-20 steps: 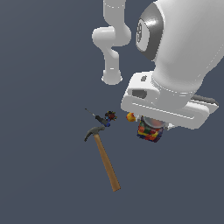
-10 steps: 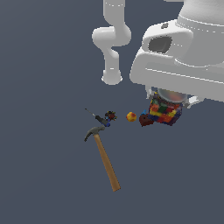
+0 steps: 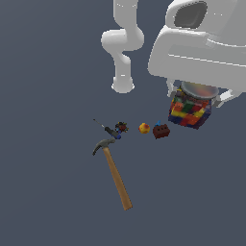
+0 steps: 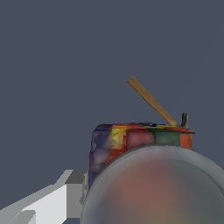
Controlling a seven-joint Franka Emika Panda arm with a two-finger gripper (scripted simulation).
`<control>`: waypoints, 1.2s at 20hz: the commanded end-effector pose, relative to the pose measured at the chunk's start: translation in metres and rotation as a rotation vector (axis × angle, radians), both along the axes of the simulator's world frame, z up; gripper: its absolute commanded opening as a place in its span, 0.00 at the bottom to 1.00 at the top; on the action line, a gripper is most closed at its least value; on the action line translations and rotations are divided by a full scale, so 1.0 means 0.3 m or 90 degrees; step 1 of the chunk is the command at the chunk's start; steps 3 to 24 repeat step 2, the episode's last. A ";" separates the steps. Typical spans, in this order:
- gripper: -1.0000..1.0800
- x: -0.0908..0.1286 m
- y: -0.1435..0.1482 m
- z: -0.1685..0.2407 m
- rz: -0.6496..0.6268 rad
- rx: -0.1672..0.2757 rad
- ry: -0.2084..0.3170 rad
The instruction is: Pick up a designated object from a clutter of objects.
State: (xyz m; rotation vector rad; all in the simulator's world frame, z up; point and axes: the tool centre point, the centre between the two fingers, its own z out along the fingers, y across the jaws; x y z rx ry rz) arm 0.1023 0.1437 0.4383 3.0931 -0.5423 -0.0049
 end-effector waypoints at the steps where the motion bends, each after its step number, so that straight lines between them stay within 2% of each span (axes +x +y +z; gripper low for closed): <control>1: 0.00 0.001 0.001 0.015 0.000 0.000 -0.002; 24: 0.00 0.001 0.001 0.015 0.000 0.000 -0.002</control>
